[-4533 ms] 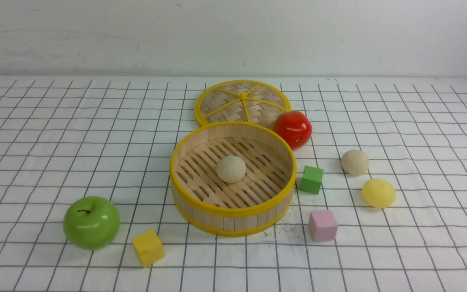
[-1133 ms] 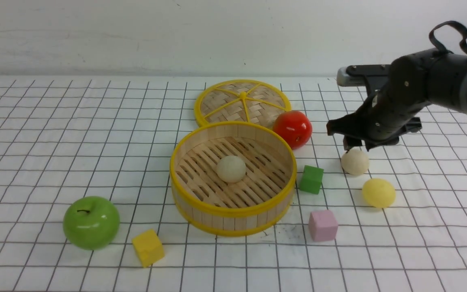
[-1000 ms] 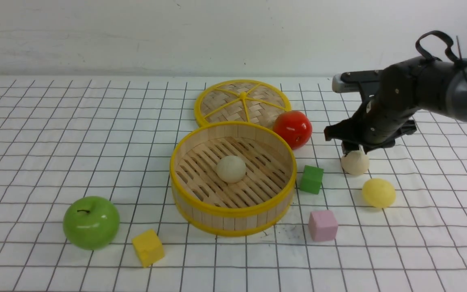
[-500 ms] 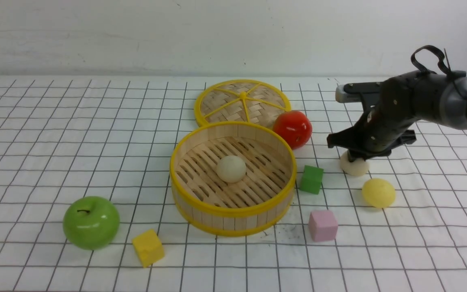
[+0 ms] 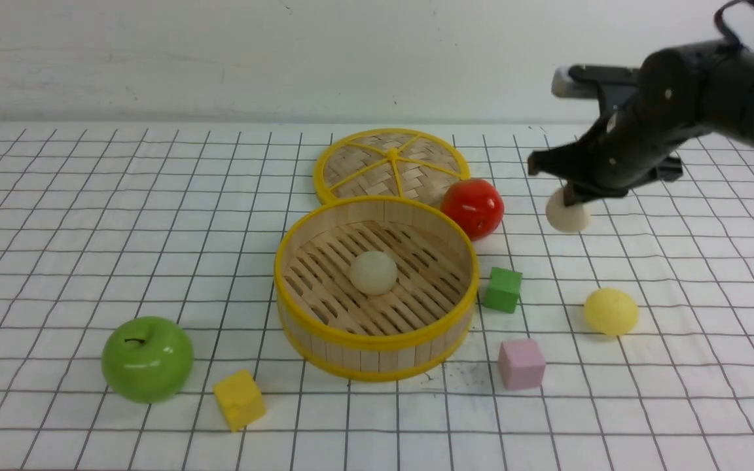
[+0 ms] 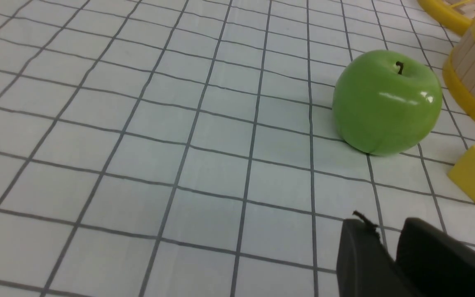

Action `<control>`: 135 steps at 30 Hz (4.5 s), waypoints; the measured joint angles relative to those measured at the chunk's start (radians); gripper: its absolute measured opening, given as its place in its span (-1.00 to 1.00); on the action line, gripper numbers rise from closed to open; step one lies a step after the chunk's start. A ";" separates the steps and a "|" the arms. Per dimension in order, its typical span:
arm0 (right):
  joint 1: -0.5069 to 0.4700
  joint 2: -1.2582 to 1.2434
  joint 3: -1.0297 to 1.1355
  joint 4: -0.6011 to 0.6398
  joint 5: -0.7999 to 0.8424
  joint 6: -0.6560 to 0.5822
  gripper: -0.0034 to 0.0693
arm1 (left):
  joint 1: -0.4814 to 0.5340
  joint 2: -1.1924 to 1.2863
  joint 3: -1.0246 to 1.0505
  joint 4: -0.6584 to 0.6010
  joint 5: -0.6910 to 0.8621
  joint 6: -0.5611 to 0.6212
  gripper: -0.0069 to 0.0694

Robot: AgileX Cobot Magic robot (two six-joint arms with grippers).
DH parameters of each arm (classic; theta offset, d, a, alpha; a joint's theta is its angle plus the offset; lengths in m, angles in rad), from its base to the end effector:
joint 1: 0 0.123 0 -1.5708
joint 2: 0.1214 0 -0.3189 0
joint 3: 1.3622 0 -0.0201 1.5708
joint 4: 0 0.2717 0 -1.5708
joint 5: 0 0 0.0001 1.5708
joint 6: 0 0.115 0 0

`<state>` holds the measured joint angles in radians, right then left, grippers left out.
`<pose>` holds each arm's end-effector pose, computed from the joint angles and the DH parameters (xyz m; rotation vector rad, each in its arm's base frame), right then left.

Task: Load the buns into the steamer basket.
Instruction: Use the right arm to put the steamed stuffed bun into the steamer, then use the right arm to grab a steamed stuffed bun, then use the right arm to put the steamed stuffed bun into the steamer

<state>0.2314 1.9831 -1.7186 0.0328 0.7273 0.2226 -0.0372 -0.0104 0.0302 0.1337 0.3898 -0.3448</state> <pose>0.4902 0.1181 0.2790 0.0102 2.4893 0.2306 0.0620 0.0035 0.1605 -0.2081 1.8802 -0.1284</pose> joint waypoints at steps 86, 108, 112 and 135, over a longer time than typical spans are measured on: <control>-0.131 -0.030 0.400 0.126 -0.136 -0.017 -0.31 | 0.000 0.000 0.000 0.000 0.000 0.000 -0.30; -0.131 -0.030 0.392 0.257 -0.080 -0.141 -0.92 | 0.000 0.000 0.000 0.000 0.000 0.000 -0.25; -0.131 -0.068 0.392 0.282 -0.062 -0.148 -0.92 | 0.000 0.000 0.000 0.000 0.000 0.000 -0.25; 0.134 -0.163 0.282 0.780 -0.039 -0.592 -0.92 | 0.000 0.000 0.000 0.000 0.000 0.000 -0.22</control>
<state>0.3650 1.8201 -1.4365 0.8133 0.6883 -0.3699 -0.0372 -0.0104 0.0302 0.1337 0.3898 -0.3448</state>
